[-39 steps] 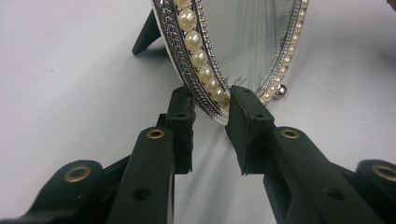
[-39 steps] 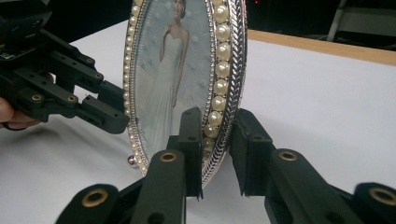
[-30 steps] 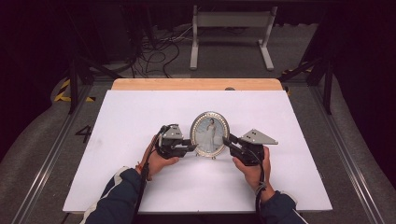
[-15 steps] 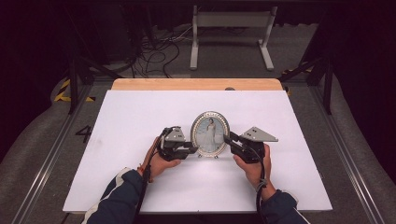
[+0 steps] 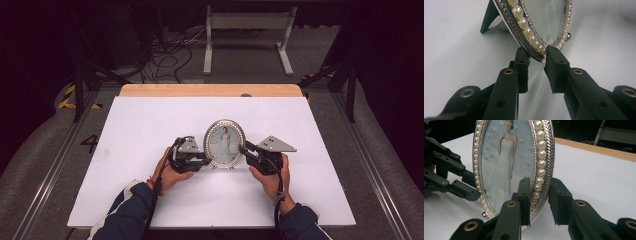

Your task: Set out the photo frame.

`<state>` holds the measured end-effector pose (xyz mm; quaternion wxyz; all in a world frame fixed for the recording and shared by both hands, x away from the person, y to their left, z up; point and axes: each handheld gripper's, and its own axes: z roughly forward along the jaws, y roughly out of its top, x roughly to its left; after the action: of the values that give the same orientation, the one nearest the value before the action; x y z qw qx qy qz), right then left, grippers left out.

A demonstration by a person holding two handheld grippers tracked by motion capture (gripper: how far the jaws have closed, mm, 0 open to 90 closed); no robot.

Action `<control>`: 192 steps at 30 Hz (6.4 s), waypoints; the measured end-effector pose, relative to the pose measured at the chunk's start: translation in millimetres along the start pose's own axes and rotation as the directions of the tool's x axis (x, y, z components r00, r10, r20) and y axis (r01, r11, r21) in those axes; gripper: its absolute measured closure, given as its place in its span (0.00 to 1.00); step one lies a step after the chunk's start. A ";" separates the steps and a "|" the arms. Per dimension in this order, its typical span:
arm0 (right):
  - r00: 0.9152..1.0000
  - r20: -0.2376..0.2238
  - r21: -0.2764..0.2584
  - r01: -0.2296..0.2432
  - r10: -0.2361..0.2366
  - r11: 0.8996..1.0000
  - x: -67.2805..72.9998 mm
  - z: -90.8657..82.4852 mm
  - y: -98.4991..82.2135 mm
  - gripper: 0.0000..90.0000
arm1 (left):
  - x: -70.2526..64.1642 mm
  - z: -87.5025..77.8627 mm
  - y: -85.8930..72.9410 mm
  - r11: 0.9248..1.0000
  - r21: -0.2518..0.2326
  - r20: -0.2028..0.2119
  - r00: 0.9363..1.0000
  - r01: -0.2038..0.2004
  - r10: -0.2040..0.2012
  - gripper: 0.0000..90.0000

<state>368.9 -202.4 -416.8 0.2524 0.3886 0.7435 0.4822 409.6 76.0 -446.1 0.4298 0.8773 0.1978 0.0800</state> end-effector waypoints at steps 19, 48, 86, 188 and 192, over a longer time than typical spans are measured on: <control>0.999 -0.006 0.028 0.036 -0.036 0.999 0.5 -1.5 -3.0 0.79 | -0.7 -1.9 0.7 1.000 -0.007 -0.019 1.000 -0.015 0.015 0.79; 0.988 -0.055 0.095 0.148 -0.143 0.984 1.1 -4.8 0.1 0.67 | -8.4 -28.7 6.9 0.994 -0.071 -0.135 0.988 -0.081 0.071 0.73; 0.980 -0.094 0.240 0.192 -0.174 0.952 4.2 11.7 -10.9 0.06 | -8.2 -23.6 -6.9 0.998 0.049 -0.168 0.984 -0.049 0.056 0.05; 0.964 0.023 0.202 0.253 -0.263 0.946 -22.8 -55.2 -40.0 0.10 | -14.4 -111.2 -81.0 0.995 0.005 -0.330 0.939 -0.097 0.093 0.09; 0.963 0.033 0.206 0.254 -0.266 0.945 -25.1 -57.5 -41.5 0.10 | -13.4 -115.4 -85.1 0.996 0.007 -0.340 0.937 -0.088 0.085 0.09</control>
<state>326.2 -262.7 -431.3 0.2958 0.3248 0.8251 0.3553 337.9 200.8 -441.3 0.3891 0.8564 0.2298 0.2497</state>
